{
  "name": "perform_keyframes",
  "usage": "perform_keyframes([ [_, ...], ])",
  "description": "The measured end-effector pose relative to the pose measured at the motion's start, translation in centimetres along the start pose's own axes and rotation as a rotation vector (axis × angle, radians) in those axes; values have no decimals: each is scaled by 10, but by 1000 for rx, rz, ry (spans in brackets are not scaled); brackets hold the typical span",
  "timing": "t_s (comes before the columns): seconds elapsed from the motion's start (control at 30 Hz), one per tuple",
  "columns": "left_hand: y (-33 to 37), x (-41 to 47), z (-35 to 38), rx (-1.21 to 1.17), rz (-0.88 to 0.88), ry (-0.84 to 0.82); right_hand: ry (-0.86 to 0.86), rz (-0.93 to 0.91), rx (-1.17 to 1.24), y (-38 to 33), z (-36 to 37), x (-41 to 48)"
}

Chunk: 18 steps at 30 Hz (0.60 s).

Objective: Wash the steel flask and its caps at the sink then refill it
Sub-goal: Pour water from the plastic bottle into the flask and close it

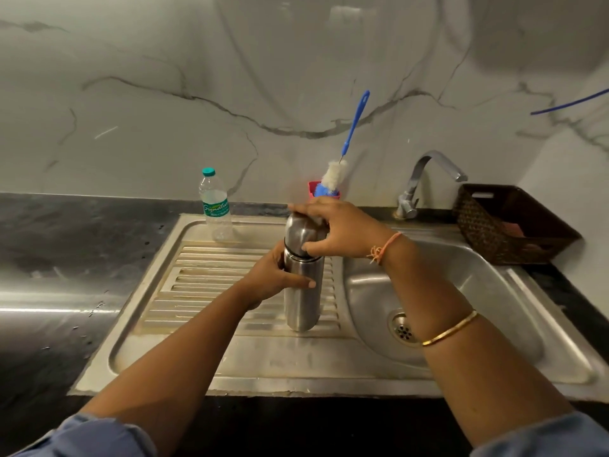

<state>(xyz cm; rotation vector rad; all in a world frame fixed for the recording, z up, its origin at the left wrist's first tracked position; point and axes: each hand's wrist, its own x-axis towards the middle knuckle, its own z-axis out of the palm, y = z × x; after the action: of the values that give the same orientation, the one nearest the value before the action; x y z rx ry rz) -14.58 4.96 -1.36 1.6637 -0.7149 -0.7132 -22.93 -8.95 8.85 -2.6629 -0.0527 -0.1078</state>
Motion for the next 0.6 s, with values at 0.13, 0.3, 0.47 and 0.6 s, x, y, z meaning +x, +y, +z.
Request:
perform_keyframes([
  [0.13, -6, 3, -1, 15, -17, 35, -30, 61, -11, -7, 5, 2],
  [0.3, -9, 4, 0, 49, -10, 87, 164, 208, -125, -12, 18, -1],
  [0.47, -8, 3, -2, 58, 9, 55, 97, 233, -53, -14, 24, 2],
  [0.6, -7, 2, -2, 64, 23, 65, -66, 152, 262, -6, 13, -3],
])
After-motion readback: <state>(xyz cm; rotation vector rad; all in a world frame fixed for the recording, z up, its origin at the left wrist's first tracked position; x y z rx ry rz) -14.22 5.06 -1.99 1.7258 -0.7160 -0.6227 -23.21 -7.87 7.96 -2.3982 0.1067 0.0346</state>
